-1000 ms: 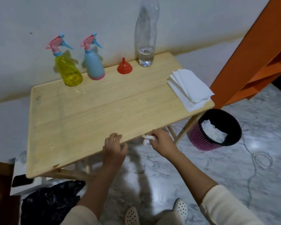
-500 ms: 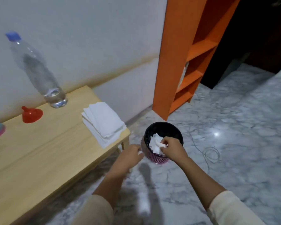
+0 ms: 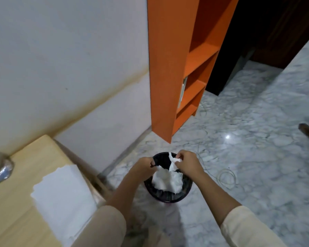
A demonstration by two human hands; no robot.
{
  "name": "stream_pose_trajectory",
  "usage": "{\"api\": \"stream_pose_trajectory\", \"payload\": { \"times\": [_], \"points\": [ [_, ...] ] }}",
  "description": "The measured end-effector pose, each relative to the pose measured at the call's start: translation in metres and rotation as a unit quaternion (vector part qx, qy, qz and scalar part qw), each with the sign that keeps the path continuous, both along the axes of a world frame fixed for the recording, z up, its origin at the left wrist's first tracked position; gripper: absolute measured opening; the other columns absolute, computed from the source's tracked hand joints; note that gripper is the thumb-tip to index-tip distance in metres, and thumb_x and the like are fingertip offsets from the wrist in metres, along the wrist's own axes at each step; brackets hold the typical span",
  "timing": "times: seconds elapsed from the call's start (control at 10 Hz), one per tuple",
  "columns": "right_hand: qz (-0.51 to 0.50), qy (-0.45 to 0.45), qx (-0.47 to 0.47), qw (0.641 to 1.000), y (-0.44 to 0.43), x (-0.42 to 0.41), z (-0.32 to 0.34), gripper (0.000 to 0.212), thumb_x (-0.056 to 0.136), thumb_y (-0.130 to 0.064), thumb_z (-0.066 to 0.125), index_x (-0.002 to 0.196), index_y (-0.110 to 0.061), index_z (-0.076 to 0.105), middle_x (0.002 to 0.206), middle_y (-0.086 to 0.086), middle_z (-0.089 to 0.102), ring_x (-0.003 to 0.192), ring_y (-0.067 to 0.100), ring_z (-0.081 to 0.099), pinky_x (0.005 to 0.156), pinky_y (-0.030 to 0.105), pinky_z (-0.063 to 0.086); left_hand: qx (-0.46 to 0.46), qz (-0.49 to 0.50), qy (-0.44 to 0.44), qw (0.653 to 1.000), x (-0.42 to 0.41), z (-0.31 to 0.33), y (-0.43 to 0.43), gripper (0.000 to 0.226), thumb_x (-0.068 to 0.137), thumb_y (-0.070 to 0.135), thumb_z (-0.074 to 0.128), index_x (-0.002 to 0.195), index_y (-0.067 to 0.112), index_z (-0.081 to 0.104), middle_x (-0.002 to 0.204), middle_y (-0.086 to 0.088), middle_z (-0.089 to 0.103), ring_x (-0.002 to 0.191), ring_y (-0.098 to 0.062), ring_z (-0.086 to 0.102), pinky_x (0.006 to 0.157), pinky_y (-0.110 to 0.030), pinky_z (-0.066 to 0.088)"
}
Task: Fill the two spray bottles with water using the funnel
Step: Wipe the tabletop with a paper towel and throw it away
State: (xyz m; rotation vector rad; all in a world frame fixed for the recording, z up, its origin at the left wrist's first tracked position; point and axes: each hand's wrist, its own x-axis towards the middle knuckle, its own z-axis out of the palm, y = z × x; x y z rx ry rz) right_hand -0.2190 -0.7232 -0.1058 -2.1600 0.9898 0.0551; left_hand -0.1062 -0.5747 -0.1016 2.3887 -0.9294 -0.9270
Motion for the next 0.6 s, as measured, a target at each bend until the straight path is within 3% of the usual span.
{"api": "stream_pose_trajectory", "payload": {
  "times": [0.2, 0.4, 0.5, 0.6],
  "points": [
    [0.003, 0.026, 0.034, 0.999, -0.028, 0.036, -0.025, 0.011, 0.077, -0.005, 0.054, 0.084, -0.013, 0.057, 0.085, 0.006, 0.057, 0.071, 0.026, 0.058, 0.065, 0.038, 0.052, 0.046, -0.024, -0.019, 0.998, 0.044, -0.019, -0.032, 0.007, 0.092, 0.017, 0.05, 0.088, 0.011, 0.052, 0.098, -0.011, 0.059, 0.089, -0.026, 0.057, 0.074, -0.031, 0.044],
    [0.048, 0.063, 0.016, 0.997, -0.044, 0.047, -0.037, 0.014, 0.083, -0.008, 0.056, 0.097, -0.008, 0.06, 0.098, 0.009, 0.062, 0.085, 0.026, 0.061, 0.075, 0.041, 0.055, 0.057, -0.004, -0.013, 0.998, 0.053, -0.025, -0.053, 0.011, 0.092, 0.015, 0.047, 0.09, 0.007, 0.055, 0.095, -0.011, 0.058, 0.08, -0.021, 0.052, 0.07, -0.028, 0.04],
    [0.065, 0.06, 0.008, 0.996, -0.054, 0.049, -0.036, 0.015, 0.082, -0.007, 0.056, 0.095, -0.001, 0.059, 0.096, 0.014, 0.062, 0.085, 0.031, 0.06, 0.073, 0.042, 0.052, 0.058, 0.003, -0.011, 0.998, 0.055, -0.024, -0.061, 0.019, 0.092, 0.017, 0.048, 0.099, 0.004, 0.059, 0.102, -0.011, 0.059, 0.085, -0.022, 0.054, 0.071, -0.026, 0.041],
    [0.072, 0.056, 0.008, 0.996, -0.061, 0.05, -0.033, 0.012, 0.084, -0.008, 0.056, 0.095, -0.004, 0.059, 0.097, 0.011, 0.061, 0.086, 0.028, 0.06, 0.074, 0.04, 0.052, 0.059, 0.001, -0.01, 0.998, 0.054, -0.018, -0.069, 0.025, 0.094, 0.02, 0.048, 0.108, 0.003, 0.059, 0.11, -0.012, 0.059, 0.094, -0.025, 0.057, 0.078, -0.031, 0.045]
  ]
}}
